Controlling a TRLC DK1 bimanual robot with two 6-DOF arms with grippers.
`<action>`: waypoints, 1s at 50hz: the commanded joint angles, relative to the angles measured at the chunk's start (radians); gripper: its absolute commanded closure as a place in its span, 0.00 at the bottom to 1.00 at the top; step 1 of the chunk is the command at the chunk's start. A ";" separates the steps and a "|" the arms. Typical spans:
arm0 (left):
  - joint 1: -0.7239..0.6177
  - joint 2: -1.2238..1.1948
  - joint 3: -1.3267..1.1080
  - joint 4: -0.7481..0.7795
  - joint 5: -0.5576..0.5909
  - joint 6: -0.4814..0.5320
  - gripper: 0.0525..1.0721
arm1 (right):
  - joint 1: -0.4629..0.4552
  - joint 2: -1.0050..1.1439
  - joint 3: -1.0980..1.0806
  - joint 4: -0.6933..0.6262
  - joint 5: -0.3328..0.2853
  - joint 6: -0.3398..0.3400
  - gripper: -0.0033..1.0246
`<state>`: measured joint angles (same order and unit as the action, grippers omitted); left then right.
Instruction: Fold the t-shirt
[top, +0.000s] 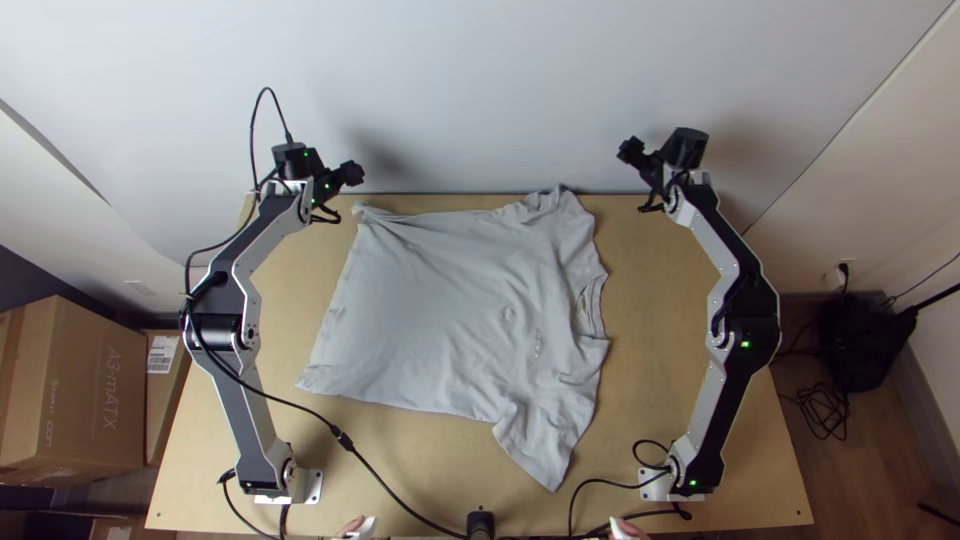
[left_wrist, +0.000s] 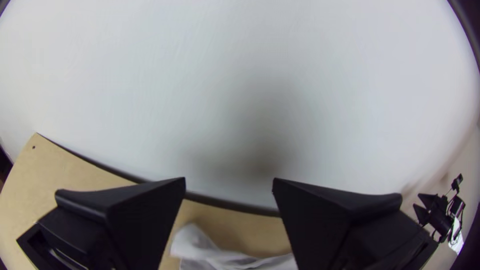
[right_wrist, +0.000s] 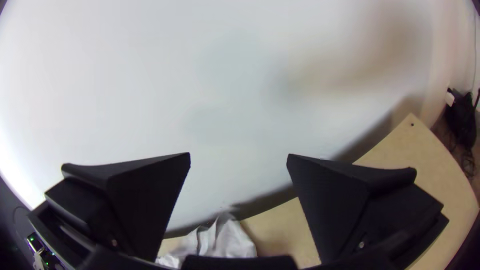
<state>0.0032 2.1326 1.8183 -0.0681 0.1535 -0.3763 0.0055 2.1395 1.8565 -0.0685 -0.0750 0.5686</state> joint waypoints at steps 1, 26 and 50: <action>0.009 -0.059 0.050 -0.047 0.003 -0.039 0.04 | -0.025 -0.119 -0.052 -0.017 0.020 0.008 0.04; 0.115 -0.651 -0.324 -0.257 0.067 0.024 0.04 | -0.067 -0.928 -0.563 -0.680 -0.105 0.089 0.10; 0.250 -1.212 -0.723 -0.515 0.152 0.129 0.04 | 0.289 -1.179 -1.050 -1.054 -0.158 0.292 0.10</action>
<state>0.2302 0.9882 1.1450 -0.5549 0.2817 -0.2703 0.1909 0.9516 0.8917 -1.0935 -0.2287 0.7761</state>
